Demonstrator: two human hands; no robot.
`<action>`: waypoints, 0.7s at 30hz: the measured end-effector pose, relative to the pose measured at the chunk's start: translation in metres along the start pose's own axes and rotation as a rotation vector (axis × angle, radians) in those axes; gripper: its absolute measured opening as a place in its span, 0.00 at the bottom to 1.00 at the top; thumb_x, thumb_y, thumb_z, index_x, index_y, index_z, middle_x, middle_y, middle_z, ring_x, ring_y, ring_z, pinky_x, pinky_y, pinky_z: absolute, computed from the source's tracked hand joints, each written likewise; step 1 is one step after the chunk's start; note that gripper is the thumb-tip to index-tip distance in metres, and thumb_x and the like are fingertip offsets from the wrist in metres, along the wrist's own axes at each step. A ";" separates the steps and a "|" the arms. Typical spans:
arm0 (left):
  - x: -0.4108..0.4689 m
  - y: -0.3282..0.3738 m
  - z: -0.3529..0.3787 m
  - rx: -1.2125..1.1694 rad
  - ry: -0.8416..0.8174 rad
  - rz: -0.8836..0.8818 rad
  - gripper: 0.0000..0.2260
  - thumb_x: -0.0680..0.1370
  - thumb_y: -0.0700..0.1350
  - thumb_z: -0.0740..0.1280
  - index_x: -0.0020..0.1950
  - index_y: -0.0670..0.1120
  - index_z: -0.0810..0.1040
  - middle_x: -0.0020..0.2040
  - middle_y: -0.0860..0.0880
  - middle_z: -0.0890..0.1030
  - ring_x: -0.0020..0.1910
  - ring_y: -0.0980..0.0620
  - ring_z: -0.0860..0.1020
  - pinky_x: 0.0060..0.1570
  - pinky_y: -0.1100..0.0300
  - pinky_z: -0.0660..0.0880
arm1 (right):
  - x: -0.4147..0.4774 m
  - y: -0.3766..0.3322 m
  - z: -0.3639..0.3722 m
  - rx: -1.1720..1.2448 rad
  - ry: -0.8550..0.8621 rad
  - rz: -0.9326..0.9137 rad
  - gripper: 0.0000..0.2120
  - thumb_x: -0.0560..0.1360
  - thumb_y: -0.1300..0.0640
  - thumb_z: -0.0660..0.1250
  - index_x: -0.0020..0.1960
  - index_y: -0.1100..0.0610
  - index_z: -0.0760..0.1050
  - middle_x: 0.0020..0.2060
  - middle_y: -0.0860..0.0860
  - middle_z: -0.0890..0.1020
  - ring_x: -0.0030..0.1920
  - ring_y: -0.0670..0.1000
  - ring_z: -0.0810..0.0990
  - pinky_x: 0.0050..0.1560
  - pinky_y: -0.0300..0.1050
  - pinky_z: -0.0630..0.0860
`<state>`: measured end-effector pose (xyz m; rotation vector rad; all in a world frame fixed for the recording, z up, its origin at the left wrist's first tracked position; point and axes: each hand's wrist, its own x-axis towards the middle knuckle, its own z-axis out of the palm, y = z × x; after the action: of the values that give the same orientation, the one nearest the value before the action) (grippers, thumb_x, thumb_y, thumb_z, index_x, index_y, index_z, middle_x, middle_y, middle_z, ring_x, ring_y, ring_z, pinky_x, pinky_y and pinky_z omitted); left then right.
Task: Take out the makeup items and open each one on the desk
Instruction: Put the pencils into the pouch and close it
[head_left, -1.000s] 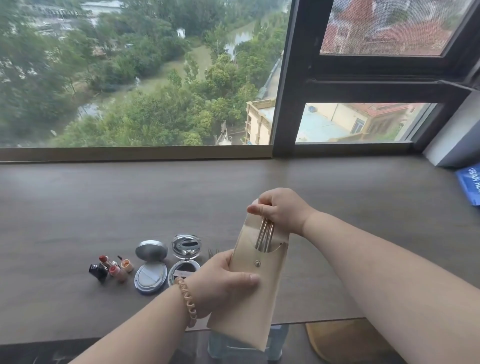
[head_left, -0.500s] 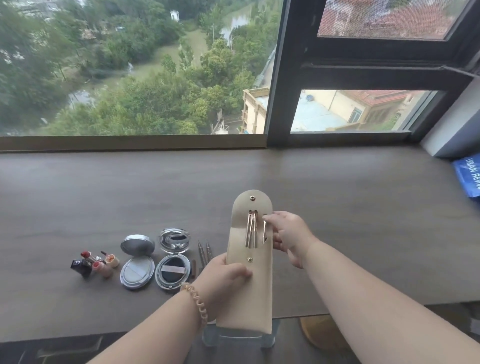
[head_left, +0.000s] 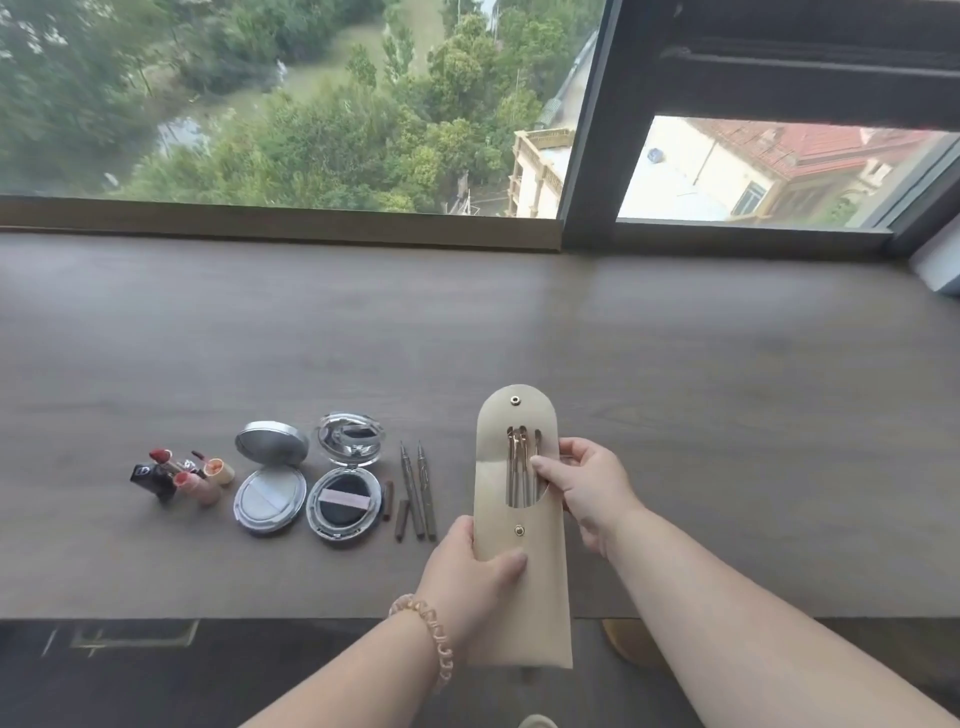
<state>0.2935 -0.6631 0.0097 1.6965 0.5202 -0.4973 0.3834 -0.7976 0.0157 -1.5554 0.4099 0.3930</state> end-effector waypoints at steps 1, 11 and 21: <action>-0.001 -0.001 0.001 0.042 0.022 0.004 0.16 0.65 0.51 0.72 0.50 0.50 0.73 0.48 0.53 0.82 0.46 0.56 0.81 0.51 0.55 0.78 | 0.002 0.002 0.002 0.011 0.021 -0.008 0.06 0.72 0.67 0.69 0.46 0.59 0.76 0.37 0.54 0.82 0.34 0.48 0.81 0.33 0.38 0.77; 0.003 -0.002 -0.010 0.227 0.254 0.047 0.21 0.70 0.47 0.71 0.60 0.50 0.70 0.53 0.52 0.81 0.50 0.54 0.78 0.47 0.64 0.70 | 0.013 0.013 0.027 -0.210 0.050 -0.066 0.19 0.68 0.58 0.75 0.57 0.56 0.75 0.43 0.52 0.83 0.43 0.50 0.82 0.47 0.47 0.78; 0.014 0.016 -0.015 0.301 0.267 0.120 0.27 0.74 0.47 0.68 0.71 0.45 0.65 0.65 0.46 0.74 0.63 0.51 0.72 0.57 0.67 0.65 | -0.009 0.030 0.029 -0.774 -0.102 -0.351 0.37 0.70 0.56 0.71 0.74 0.49 0.58 0.75 0.51 0.57 0.75 0.46 0.53 0.69 0.36 0.51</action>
<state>0.3148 -0.6504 0.0166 2.0863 0.5507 -0.2712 0.3610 -0.7694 -0.0062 -2.2972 -0.1290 0.3716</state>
